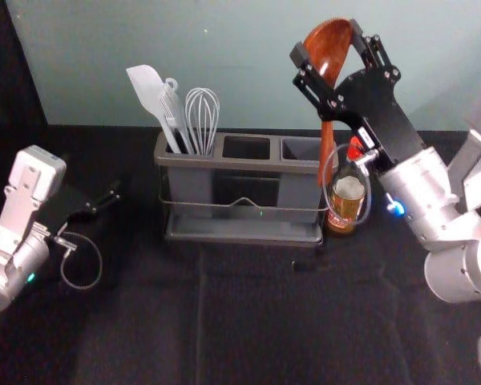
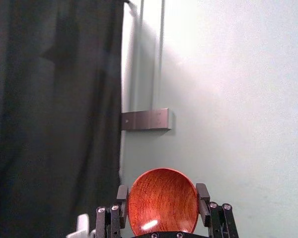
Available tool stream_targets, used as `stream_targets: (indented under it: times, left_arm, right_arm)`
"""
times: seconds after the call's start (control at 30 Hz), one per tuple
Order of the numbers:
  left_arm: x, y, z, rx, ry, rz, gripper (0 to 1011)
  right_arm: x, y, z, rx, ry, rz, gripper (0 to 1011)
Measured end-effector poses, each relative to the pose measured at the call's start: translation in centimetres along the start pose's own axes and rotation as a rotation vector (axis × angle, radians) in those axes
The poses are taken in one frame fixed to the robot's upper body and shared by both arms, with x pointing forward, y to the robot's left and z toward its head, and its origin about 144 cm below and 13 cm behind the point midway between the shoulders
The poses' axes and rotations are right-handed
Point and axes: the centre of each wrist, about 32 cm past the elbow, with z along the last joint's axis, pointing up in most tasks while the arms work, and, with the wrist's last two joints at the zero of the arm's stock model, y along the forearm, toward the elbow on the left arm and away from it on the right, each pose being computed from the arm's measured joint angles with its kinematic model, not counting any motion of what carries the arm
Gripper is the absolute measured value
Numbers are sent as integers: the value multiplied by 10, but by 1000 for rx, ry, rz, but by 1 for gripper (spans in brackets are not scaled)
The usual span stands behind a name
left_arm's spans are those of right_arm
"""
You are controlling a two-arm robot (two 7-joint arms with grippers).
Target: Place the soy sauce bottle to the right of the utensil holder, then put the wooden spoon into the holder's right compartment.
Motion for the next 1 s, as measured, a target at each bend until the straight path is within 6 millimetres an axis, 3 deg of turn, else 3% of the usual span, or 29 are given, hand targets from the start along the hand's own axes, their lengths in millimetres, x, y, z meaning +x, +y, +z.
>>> stream_targets:
  times: [0.33,1.0]
  left_arm:
    - [0,0,0,0,0,0,1005]
    - [0,0,0,0,0,0,1005]
  right_arm:
    - [-8,19,-5,2,-42,-51,837]
    - [6,44,-23,-13,-33,-48,836]
